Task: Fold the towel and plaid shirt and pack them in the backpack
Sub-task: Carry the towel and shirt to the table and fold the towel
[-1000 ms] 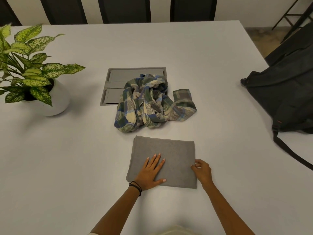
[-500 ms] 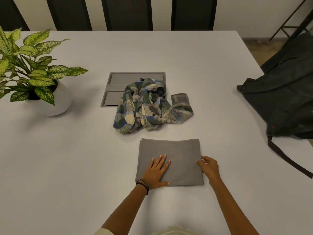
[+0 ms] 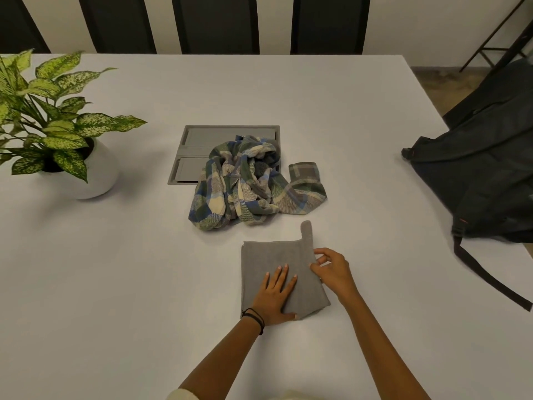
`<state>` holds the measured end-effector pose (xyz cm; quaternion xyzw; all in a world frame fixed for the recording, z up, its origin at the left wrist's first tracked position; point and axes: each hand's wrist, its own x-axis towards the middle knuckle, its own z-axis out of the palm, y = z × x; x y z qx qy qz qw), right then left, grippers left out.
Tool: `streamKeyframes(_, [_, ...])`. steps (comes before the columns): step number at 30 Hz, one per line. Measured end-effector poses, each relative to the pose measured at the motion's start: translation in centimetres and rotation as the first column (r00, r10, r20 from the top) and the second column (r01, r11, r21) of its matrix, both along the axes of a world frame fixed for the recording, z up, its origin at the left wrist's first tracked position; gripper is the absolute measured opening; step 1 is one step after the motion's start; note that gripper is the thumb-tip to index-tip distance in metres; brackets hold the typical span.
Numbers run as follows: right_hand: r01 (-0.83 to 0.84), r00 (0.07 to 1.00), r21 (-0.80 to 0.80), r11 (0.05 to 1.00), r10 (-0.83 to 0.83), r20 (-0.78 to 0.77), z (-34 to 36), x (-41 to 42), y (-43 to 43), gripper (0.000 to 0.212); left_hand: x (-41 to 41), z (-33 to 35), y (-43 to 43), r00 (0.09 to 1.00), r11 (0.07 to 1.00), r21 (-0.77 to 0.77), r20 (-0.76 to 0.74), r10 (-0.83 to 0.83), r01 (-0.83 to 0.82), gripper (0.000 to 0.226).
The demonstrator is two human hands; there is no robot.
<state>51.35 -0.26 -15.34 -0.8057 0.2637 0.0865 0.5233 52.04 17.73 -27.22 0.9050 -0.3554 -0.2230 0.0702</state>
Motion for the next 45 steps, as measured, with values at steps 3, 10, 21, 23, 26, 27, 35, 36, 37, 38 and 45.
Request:
streamKeyframes(3, [-0.055, 0.998, -0.01, 0.998, 0.054, -0.006, 0.0, 0.8, 1.7, 0.029, 0.2, 2.2, 1.2, 0.975, 0.962, -0.213, -0.182, 0.13, -0.169, 0.082])
streamKeyframes(10, [-0.19, 0.981, -0.097, 0.977, 0.193, 0.018, -0.1, 2.0, 5.9, 0.027, 2.3, 6.8, 3.6, 0.494, 0.449, -0.304, -0.77, 0.404, -0.84, 0.038])
streamKeyframes(21, [-0.364, 0.929, -0.115, 0.924, 0.37, 0.033, -2.0, 2.2, 10.9, 0.019, 4.5, 9.1, 4.0, 0.218, 0.33, -0.099, -0.912, 0.346, -0.939, 0.043])
streamKeyframes(23, [-0.396, 0.915, -0.097, 0.913, 0.401, 0.041, -2.2, 2.0, 11.0, 0.014, 4.4, 8.5, 4.2, 0.244, 0.322, -0.116, -0.888, 0.389, -0.939, 0.036])
streamKeyframes(26, [-0.332, 0.942, -0.028, 0.943, 0.333, 0.047, -2.6, 1.7, 10.2, 0.017, 4.6, 7.3, 4.6, 0.236, 0.27, -0.121, -0.862, 0.449, -0.955, 0.018])
streamKeyframes(27, [-0.294, 0.955, 0.005, 0.956, 0.293, 0.056, -2.7, 1.5, 9.7, 0.018, 4.7, 6.9, 4.7, 0.238, 0.261, -0.127, -0.856, 0.458, -0.957, 0.013])
streamKeyframes(35, [-0.186, 0.963, -0.157, 0.97, 0.212, 0.169, -5.8, -0.6, 5.2, 0.03, 5.0, 4.2, 6.1, 0.353, 0.3, -0.197, -0.664, 0.659, -0.933, 0.014])
streamKeyframes(36, [-0.224, 0.954, -0.181, 0.958, 0.253, 0.159, -6.2, -1.0, 4.9, 0.033, 4.9, 4.0, 6.2, 0.358, 0.301, -0.201, -0.642, 0.678, -0.932, 0.014])
streamKeyframes(37, [-0.273, 0.943, -0.206, 0.94, 0.303, 0.138, -6.5, -1.4, 4.7, 0.037, 4.8, 4.0, 6.2, 0.361, 0.304, -0.201, -0.625, 0.692, -0.931, 0.013])
streamKeyframes(38, [-0.322, 0.93, -0.221, 0.92, 0.352, 0.111, -6.8, -1.7, 4.5, 0.041, 4.8, 3.9, 6.3, 0.368, 0.312, -0.202, -0.611, 0.701, -0.928, 0.013])
streamKeyframes(45, [-0.485, 0.846, -0.304, 0.82, 0.528, 0.075, -8.5, -2.8, 4.3, 0.052, 4.7, 3.2, 6.9, 0.365, 0.307, -0.202, -0.607, 0.706, -0.93, 0.013])
